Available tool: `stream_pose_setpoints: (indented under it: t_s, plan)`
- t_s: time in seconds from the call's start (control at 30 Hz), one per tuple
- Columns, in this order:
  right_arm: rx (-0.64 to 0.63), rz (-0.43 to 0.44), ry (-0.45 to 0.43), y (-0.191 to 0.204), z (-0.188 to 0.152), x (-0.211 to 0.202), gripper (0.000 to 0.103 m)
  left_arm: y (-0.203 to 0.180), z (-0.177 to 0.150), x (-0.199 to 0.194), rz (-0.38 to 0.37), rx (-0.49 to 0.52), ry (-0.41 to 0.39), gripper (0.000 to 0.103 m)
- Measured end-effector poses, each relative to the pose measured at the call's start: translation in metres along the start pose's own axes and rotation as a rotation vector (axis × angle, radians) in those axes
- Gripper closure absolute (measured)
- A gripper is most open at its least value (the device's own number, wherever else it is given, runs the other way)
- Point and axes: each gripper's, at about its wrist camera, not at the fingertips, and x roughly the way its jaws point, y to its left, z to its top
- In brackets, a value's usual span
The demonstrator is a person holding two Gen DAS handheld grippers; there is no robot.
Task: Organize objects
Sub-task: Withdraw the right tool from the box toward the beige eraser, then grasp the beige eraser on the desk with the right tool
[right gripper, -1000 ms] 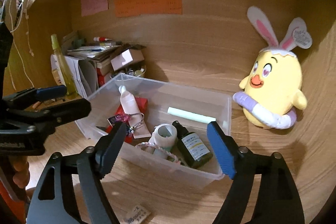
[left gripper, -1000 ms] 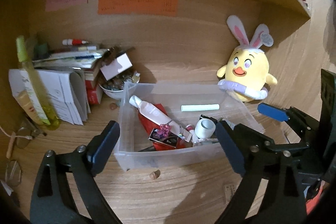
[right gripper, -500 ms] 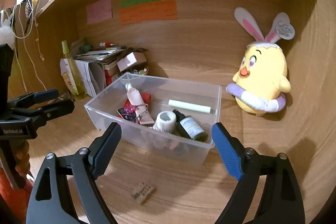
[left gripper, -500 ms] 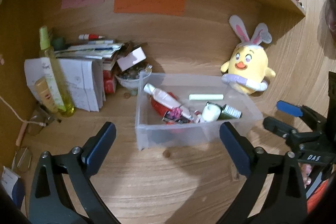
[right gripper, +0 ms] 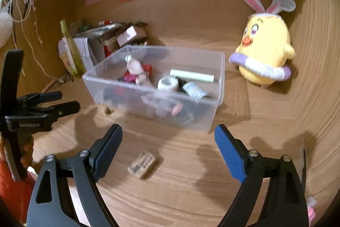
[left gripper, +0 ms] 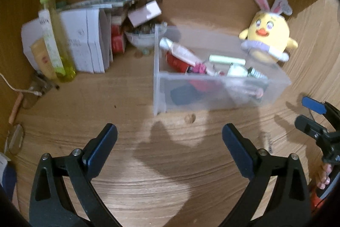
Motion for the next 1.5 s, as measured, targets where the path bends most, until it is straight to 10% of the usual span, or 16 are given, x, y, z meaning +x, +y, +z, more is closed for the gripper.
stream_pose_setpoints:
  t_s: [0.33,0.53,0.97,1.5]
  plan:
    - [0.005,0.031,0.08,0.014,-0.028,0.014,0.017,-0.02,0.0,0.032,0.01,0.076,0.046,0.029]
    - [-0.047,0.013,0.116,0.03,-0.037,0.021,0.039,-0.022,0.008,0.05,-0.015,0.074,0.095,0.053]
    - [-0.067,0.013,0.16,0.038,-0.046,0.04,0.072,-0.025,0.013,0.062,-0.044,0.066,0.126,0.064]
    - [-0.046,0.013,0.123,0.033,-0.043,0.037,0.076,-0.039,0.009,0.057,-0.008,0.127,0.069,0.091]
